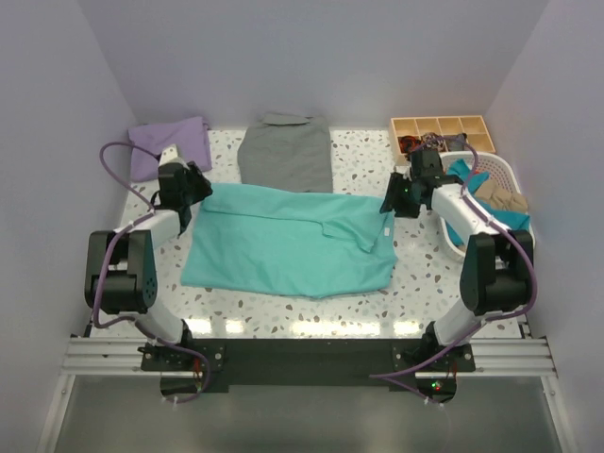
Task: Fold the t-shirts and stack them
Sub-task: Fold the tshirt
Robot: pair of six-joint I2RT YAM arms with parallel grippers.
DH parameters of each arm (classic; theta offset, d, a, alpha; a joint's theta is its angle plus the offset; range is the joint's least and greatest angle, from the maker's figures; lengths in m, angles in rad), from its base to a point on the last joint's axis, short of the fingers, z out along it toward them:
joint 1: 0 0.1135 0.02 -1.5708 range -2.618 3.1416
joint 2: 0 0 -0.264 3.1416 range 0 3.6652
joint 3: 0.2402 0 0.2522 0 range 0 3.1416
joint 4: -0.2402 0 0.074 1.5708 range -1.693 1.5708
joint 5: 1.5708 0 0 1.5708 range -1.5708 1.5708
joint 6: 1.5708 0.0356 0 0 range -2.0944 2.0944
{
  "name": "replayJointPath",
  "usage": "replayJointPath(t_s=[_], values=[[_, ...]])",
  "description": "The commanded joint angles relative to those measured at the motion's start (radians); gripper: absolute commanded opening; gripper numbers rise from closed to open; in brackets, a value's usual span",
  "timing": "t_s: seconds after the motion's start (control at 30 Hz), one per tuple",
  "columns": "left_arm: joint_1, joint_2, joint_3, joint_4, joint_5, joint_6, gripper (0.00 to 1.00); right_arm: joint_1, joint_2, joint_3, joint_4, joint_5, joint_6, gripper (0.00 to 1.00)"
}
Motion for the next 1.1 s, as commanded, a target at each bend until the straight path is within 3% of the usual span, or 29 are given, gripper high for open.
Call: replayJointPath(t_s=[0.0,0.17,0.33,0.57,1.07], values=[[-0.024,-0.03,0.042,0.172,0.184,-0.04,0.52,0.021,0.046,0.086,0.081,-0.089,0.027,0.51],[-0.103,0.05,0.089,0.181,0.269,-0.04,0.5,0.07,0.146,0.134,0.102,-0.152,0.044,0.5],[-0.15,0.133,0.071,0.18,0.266,-0.051,0.48,0.109,0.216,0.128,0.125,-0.146,0.055,0.5],[-0.151,0.159,-0.029,0.215,0.148,-0.04,0.47,0.11,0.278,0.097,0.09,-0.019,0.047,0.49],[-0.183,0.113,-0.088,-0.021,-0.03,-0.08,0.45,0.077,0.316,0.101,0.015,0.152,0.049,0.5]])
